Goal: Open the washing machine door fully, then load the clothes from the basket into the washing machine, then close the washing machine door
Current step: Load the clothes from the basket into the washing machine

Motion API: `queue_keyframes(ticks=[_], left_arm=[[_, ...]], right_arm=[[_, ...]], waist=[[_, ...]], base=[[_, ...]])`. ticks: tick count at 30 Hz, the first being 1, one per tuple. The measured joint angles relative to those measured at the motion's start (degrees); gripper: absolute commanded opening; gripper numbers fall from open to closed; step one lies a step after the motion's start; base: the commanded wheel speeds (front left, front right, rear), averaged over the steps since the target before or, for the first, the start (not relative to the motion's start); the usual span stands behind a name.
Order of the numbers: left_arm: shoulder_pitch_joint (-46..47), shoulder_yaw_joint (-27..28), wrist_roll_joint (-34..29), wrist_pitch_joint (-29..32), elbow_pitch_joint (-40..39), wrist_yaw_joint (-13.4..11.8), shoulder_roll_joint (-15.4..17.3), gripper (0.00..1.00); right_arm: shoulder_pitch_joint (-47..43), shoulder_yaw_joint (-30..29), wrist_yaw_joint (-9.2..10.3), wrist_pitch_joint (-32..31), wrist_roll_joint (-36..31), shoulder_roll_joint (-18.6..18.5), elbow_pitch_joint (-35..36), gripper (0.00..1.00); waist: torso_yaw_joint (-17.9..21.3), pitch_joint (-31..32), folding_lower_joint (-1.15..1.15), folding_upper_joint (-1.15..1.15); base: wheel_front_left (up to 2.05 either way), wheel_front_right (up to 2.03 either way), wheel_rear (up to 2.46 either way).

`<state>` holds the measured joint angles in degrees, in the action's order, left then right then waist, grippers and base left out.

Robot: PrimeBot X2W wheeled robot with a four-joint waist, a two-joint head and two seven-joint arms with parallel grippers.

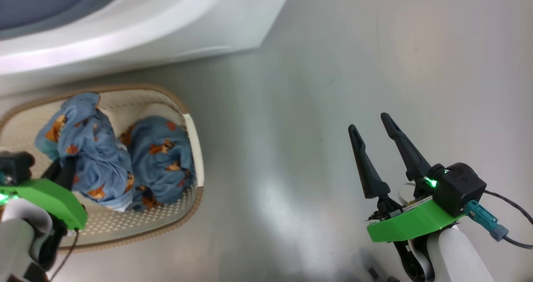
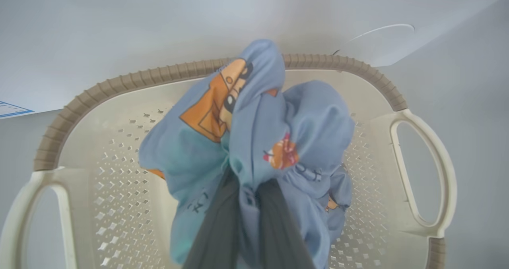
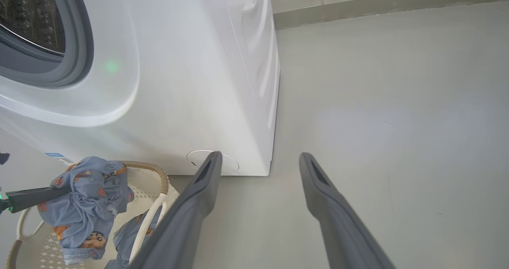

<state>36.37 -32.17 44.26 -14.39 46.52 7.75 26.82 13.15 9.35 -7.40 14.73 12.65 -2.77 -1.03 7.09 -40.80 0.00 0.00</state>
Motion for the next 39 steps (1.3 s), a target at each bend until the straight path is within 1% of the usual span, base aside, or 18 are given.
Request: queue_keyframes(ticks=[14,27,33,39], left_arm=[[-14.29,13.66,-7.89,0.0,-13.4,0.0,-4.92,0.0],[-24.85,23.56,-14.7,0.0,-26.81,0.0,-9.31,0.0],[-28.97,28.17,-17.03,0.0,-31.37,0.0,-11.26,0.0],[-32.65,30.55,-19.61,0.0,-35.7,0.0,-13.29,0.0]], right_arm=[[-1.07,-2.56,0.0,0.0,-0.59,-0.2,-2.77,1.0],[-5.27,-4.71,0.0,0.0,-1.94,-0.2,-5.13,1.0],[-6.47,-5.01,0.0,0.0,-2.21,-0.18,-5.82,1.0],[-8.66,-6.33,0.0,0.0,-2.55,-0.16,-6.21,1.0]], waist=[[-3.74,11.05,0.0,0.0],[-5.65,22.08,0.0,0.0],[-5.85,26.46,0.0,0.0],[-5.76,30.47,0.0,0.0]], base=[[0.0,0.0,0.0],[0.0,0.0,0.0],[0.0,0.0,0.0],[0.0,0.0,0.0]])
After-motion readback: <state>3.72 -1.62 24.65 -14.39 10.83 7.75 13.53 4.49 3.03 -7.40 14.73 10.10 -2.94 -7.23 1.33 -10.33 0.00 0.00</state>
